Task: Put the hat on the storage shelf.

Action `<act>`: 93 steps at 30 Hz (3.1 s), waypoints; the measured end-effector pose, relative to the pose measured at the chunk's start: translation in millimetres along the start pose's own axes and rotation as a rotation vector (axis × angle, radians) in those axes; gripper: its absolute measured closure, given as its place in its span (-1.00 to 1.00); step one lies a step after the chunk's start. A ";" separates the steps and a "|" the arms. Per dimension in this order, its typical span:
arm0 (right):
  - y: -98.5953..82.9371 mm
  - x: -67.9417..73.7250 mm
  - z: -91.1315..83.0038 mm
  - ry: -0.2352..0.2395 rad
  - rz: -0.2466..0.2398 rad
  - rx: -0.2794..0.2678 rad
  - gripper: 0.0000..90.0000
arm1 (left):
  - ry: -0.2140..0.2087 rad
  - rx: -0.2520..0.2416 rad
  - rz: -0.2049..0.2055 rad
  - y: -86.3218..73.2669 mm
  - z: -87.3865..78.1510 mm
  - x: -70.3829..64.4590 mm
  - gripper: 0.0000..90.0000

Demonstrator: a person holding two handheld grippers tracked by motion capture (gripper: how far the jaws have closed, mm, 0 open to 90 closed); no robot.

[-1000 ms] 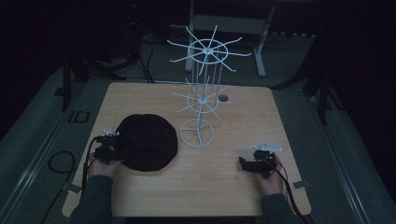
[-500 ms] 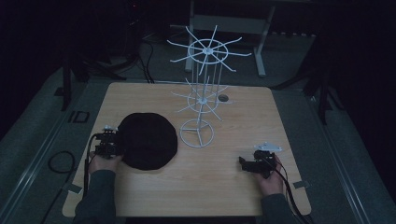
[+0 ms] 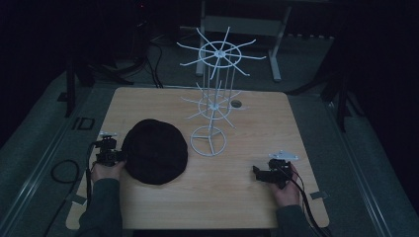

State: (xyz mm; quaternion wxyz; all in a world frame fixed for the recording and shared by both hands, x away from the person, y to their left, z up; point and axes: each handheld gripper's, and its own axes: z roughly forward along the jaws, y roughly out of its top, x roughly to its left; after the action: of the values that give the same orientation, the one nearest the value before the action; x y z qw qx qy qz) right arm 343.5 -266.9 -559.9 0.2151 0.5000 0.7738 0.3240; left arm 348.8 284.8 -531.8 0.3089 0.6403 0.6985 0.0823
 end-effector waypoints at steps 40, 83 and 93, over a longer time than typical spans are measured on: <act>0.0 0.0 0.0 0.000 0.000 0.000 -0.75 | -0.262 -0.192 -0.140 31.3 -43.8 12.8 0.76; 0.0 0.1 0.0 0.000 0.001 0.000 -0.75 | -0.397 -0.364 -0.074 111.8 -125.1 -0.9 0.75; 0.0 0.1 0.0 0.000 0.001 -0.001 -0.75 | -0.469 -0.391 -0.095 122.2 -129.8 -2.7 0.75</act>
State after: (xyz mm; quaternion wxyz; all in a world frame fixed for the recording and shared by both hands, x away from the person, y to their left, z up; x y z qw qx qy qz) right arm 343.5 -266.8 -559.9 0.2150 0.5003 0.7735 0.3243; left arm 382.2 339.0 -365.3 0.5824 0.5369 0.6082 0.0508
